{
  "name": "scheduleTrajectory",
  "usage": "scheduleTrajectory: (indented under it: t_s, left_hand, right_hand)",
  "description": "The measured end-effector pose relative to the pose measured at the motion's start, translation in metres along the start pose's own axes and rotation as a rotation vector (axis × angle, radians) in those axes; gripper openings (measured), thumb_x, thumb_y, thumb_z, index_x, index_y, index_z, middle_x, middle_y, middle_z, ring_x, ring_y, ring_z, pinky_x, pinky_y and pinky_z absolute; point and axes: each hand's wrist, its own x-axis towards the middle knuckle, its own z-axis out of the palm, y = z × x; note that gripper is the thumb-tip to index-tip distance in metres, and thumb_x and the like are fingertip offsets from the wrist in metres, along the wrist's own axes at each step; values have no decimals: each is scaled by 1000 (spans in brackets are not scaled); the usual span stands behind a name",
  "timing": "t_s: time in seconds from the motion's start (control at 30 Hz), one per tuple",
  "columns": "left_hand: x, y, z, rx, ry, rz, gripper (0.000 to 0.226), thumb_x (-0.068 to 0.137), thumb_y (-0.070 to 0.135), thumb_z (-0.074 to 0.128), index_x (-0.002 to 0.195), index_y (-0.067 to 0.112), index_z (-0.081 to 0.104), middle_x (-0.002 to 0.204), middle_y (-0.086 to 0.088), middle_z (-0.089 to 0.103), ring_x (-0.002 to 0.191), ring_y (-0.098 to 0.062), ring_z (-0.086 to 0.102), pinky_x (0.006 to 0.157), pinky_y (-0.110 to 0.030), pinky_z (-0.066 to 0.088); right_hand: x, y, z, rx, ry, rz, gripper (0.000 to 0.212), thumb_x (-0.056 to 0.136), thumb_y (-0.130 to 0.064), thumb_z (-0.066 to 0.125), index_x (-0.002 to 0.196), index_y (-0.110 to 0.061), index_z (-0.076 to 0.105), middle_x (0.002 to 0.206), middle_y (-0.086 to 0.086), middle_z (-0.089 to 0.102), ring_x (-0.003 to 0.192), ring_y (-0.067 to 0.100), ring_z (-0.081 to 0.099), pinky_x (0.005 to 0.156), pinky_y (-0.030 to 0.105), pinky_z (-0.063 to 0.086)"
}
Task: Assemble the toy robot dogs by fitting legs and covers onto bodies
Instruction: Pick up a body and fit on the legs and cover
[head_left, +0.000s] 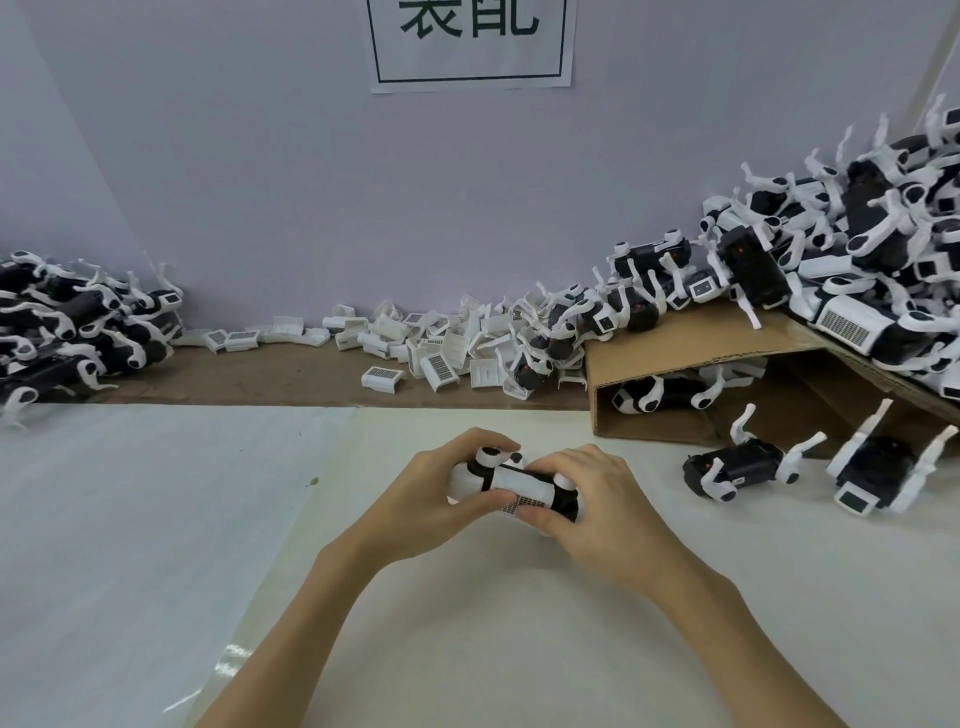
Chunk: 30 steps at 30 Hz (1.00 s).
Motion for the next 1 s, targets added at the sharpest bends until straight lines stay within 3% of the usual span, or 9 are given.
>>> scheduleTrajectory:
  t_s: [0.37,0.43,0.5,0.57,0.73,0.8,0.87,0.93,1.0]
  left_hand:
    - [2,6,1,26,54,66,50,91,19,87,136,26,67,125,12,72,118,-16,70,97,-27,56]
    - [1,6,-2,-20,104,-4,51,88,23,89,135,30,69,123,12,74,115,-16,71,95,-26,58]
    - [2,9,-2,-150,195,-171,43,87,31,90,126,35,73,112,8,77,99,-18,76,84,-28,62]
    - [4,14,1,-327,249,-333,35,88,42,87,119,34,74,104,3,80,83,-23,78,74,-27,61]
    - [1,14,-7,-214,59,-352,51,74,68,82,116,41,71,109,15,78,94,-5,73,77,-22,60]
    - [3,16,-3,-215,154,-363,49,70,72,81,102,35,74,93,11,77,80,-5,69,66,-21,54]
    - [6,19,8,-129,301,-389,66,65,79,78,90,18,71,75,1,69,67,-9,58,61,-27,44]
    - [9,21,19,-3,394,-409,81,62,84,75,86,7,67,74,-11,65,63,-11,50,61,-32,39]
    - [10,25,26,91,461,-415,81,60,86,70,79,7,64,69,-8,62,58,-10,45,57,-30,37]
  right_hand:
    - [0,-7,0,-112,64,-22,49,78,-49,86,119,-28,67,109,-21,62,110,7,50,100,24,30]
    - [-1,-11,1,-71,63,-53,54,82,-45,85,128,-26,65,119,-17,62,118,8,50,108,28,33]
    - [-2,-16,4,-35,66,-85,65,84,-40,85,141,-26,56,137,-14,54,132,7,43,114,27,32]
    - [-2,-20,7,-60,103,-102,67,83,-33,86,142,-25,54,140,-13,51,131,9,45,111,29,38]
    - [-3,-14,6,103,76,5,61,96,-34,74,150,-30,48,141,-20,50,126,1,52,103,26,49]
    - [-5,-12,5,129,63,-1,65,98,-36,71,155,-31,42,147,-20,49,134,1,49,108,23,46]
    - [-4,-15,6,43,98,-41,65,94,-32,76,152,-30,47,146,-16,50,133,7,49,109,26,45]
    - [-1,-22,10,-91,153,-85,59,87,-29,84,141,-23,59,133,-10,59,120,15,58,101,32,49]
    - [2,-30,13,-174,233,-116,47,85,-22,86,128,-16,68,118,-5,66,105,22,64,92,37,53]
